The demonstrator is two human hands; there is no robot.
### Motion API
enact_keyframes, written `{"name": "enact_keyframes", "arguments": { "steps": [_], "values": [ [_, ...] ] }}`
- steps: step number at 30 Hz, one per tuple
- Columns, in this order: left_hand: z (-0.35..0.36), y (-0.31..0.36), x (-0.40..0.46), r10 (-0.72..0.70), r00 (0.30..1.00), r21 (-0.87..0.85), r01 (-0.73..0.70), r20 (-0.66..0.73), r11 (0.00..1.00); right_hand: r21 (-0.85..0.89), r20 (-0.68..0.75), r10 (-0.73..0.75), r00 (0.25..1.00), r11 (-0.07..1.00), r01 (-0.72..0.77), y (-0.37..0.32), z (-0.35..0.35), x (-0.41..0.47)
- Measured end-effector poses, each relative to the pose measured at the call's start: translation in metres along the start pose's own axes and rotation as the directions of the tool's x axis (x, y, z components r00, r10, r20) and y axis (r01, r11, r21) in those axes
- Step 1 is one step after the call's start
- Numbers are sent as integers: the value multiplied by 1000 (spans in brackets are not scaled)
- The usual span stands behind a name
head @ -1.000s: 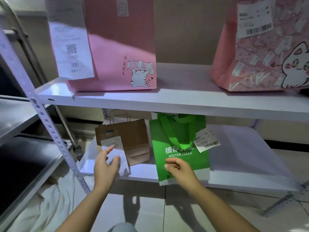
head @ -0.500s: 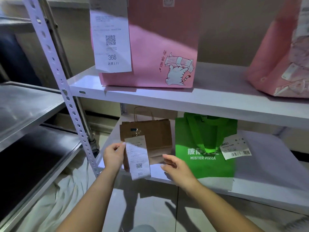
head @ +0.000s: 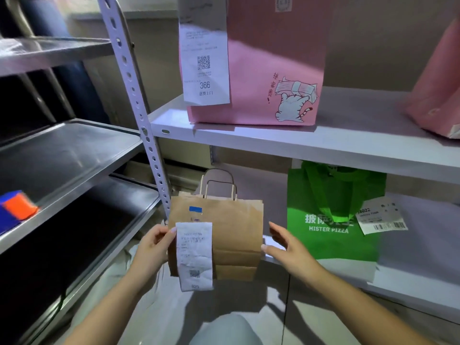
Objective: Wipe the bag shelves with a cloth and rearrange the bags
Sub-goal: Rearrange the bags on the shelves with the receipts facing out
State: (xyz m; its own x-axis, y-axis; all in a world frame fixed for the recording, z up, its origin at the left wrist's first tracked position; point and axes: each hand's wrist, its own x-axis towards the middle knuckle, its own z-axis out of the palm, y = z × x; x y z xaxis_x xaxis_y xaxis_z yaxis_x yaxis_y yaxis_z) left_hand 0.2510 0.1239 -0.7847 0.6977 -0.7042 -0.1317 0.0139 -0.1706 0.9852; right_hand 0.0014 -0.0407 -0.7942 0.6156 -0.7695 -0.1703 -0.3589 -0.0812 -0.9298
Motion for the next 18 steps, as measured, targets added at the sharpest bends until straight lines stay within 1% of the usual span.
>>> {"name": "enact_keyframes", "arguments": {
  "steps": [3, 6, 7, 12, 15, 18],
  "values": [
    [-18, 19, -32, 47, 997, -19, -46, 53, 999, -12, 39, -70, 997, 997, 71, -12, 2, -24],
    [-25, 48, -58, 127, 990, -32, -125, 57, 992, -92, 75, -235, 969, 966, 241, -30, 0, -49],
    [-25, 59, -64, 151, 987, -42, -149, 52, 988, -82, 79, -272, 959, 957, 278, -37, -3, -56],
    [-23, 127, -89, 280, 957, -91, -273, 73, 958, -34, -16, -416, 909, 909, 416, -87, -35, -89],
    [-15, 169, -101, 337, 938, -175, -320, 79, 931, -8, -87, -507, 858, 861, 508, -124, -59, -110],
    [-4, 206, -112, 409, 908, -227, -381, 88, 896, 31, -133, -557, 820, 824, 565, -156, -79, -129]
  ]
}}
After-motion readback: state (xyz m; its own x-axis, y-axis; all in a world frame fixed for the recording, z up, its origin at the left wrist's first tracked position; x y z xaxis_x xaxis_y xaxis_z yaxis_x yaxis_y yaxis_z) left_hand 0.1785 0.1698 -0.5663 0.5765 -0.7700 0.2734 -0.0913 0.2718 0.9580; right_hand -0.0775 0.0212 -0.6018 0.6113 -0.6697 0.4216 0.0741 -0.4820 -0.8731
